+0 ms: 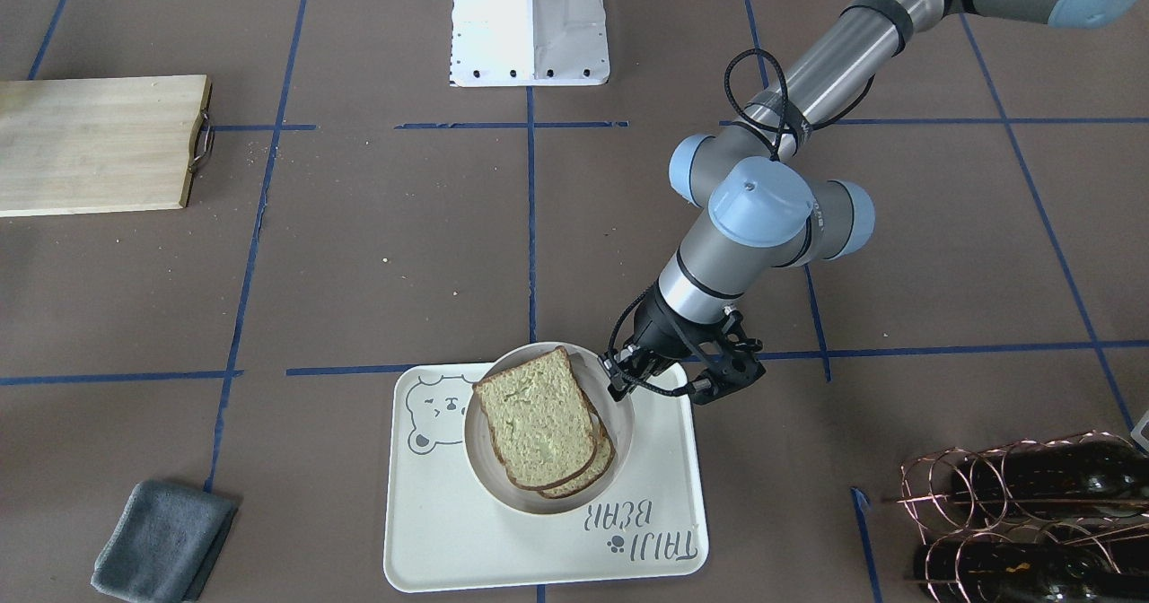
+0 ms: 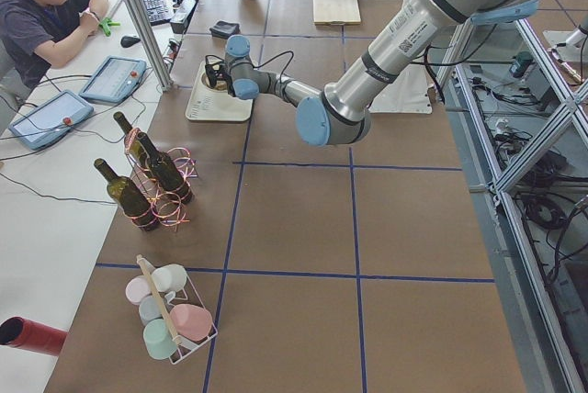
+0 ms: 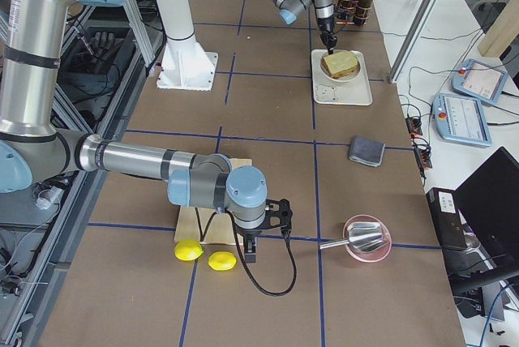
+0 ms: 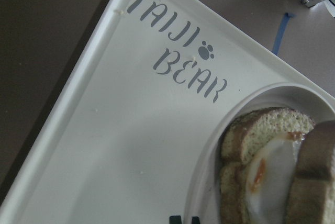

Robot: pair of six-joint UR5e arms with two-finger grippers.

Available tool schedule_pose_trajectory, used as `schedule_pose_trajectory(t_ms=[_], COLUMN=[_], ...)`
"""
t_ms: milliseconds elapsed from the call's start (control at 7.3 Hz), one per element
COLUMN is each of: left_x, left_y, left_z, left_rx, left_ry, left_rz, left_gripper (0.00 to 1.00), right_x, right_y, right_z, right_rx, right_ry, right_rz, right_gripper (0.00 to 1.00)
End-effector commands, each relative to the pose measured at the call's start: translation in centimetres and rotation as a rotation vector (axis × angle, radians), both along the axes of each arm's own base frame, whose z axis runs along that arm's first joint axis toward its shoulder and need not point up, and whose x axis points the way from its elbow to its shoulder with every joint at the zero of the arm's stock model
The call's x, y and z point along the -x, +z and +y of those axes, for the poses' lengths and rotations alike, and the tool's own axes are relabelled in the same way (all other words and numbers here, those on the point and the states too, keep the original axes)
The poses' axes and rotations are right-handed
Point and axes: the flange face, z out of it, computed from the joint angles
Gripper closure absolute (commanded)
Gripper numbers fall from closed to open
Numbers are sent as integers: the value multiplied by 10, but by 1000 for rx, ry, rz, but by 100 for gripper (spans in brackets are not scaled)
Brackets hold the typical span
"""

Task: Make sandwich and place on tray
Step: 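Carry the plate onto the bear tray and set it down with the left gripper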

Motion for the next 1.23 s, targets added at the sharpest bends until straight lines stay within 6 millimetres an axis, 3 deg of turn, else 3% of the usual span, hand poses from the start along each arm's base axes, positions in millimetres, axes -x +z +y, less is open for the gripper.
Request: schedule_pose_trajectory(t_ms=[0,137,274,411,548,685,822,1096], left_x=[-12,-11,5,21,47,77,106,165], left_y=[3,1,2,2,-3,-16,-21,13], left_z=[-13,-13,-25,-36,-50,-51,-35,6], left_rx=[-5,-41,-92,-269,-286,-259,-288,-375], left_ry=[1,16,16,81,70,105,147,208], left_rz=[-6,-16,-35,-109,-121,-131,-188,-279], left_gripper=[100,78,45,0,0,0,0,0], right_x=[-1,-1,0,-1,-1,0,0,-1], right_y=[3,5,6,7,7,7,8,7], right_z=[0,1,1,1,1,1,1,-2], right_rx=[7,10,14,16,16,16,19,-6], right_ry=[2,4,3,5,5,3,3,6], right_rz=[0,0,0,0,0,0,-1,-1], right_gripper=[0,0,0,0,0,0,0,0])
